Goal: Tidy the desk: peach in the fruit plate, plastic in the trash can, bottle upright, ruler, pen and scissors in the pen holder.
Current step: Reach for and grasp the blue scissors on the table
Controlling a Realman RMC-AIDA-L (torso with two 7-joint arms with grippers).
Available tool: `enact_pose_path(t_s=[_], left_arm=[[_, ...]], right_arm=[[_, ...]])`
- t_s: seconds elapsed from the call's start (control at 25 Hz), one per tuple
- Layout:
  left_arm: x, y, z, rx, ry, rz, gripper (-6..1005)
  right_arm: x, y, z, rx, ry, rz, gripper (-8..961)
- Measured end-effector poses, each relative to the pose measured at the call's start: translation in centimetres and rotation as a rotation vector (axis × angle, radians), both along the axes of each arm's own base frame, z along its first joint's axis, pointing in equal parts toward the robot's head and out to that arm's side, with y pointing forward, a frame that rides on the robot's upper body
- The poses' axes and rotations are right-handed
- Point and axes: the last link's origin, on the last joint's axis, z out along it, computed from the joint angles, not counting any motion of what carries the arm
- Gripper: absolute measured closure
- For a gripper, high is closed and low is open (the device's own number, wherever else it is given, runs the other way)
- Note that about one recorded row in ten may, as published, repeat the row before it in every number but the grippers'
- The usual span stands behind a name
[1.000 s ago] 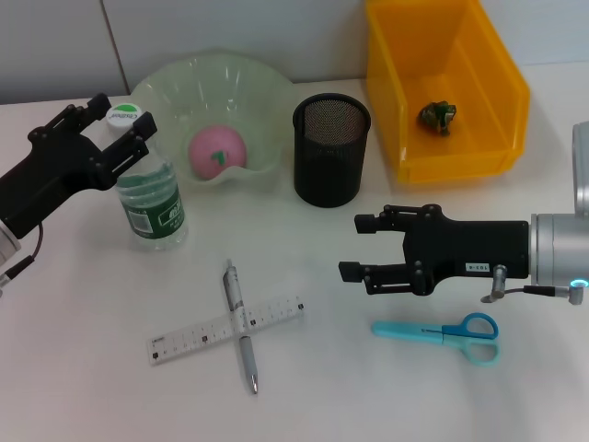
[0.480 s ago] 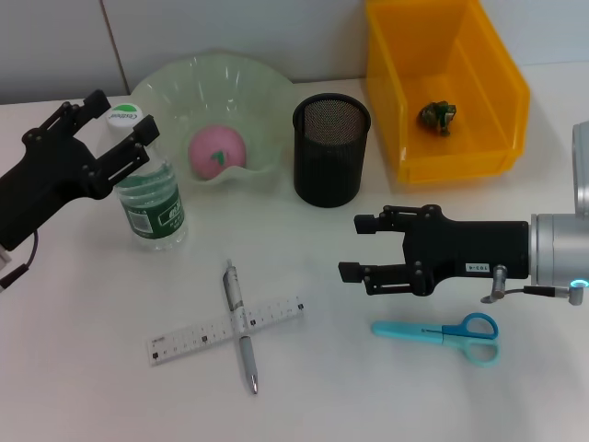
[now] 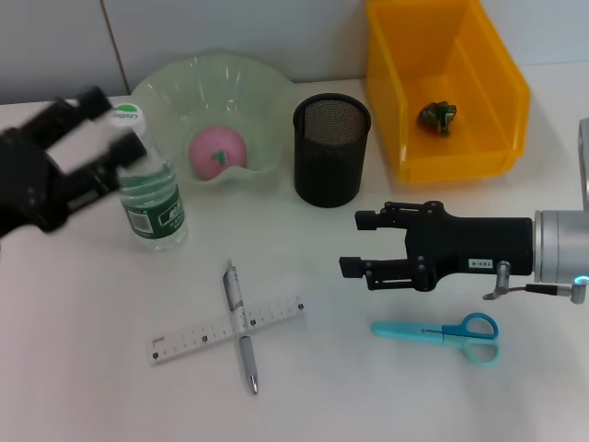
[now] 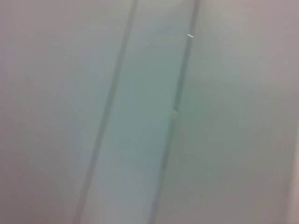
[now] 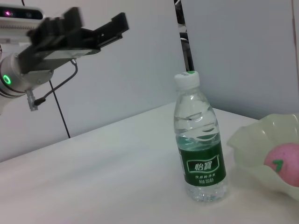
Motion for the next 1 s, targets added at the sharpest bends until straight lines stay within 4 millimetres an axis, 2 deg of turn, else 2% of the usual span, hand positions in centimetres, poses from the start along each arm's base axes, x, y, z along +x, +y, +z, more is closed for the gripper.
enact_pose_path(t_s=[0.28,0.4,0.48,0.52,0.72,0.96,1.0], left_arm=[[2.0,-0.3,-1.8,-0.184,0.133,-0.101,204],[2.9,0.3,-3.5,-0.291,0.265,-0.137,204],[3.0,0.5,-3.7,-0.306,0.288,-0.140,204],[3.3,1.0,-4.4,-0.351,0.372,-0.150,204],[3.7,2.1,-5.0,-0.381,0.514,-0.175,204],[4.0,2.8,-5.3,-0.386,0.570,-0.185,205],[4.0,3.0,-5.3,-0.373,0.574,-0.180,205]], right_arm=[[-0.1,0.1,0.1,-0.003,0.007,-0.006,185],[-0.2,0.0,0.5,-0.007,0.012,-0.007,185],[-0.3,0.0,0.7,-0.009,0.014,-0.007,185],[-0.3,-0.1,1.0,-0.015,0.017,-0.010,185],[0.2,-0.5,1.9,-0.038,0.019,-0.027,185],[0.7,-1.0,2.9,-0.092,-0.004,-0.044,185],[0.3,-1.1,3.6,-0.131,-0.038,-0.046,185]])
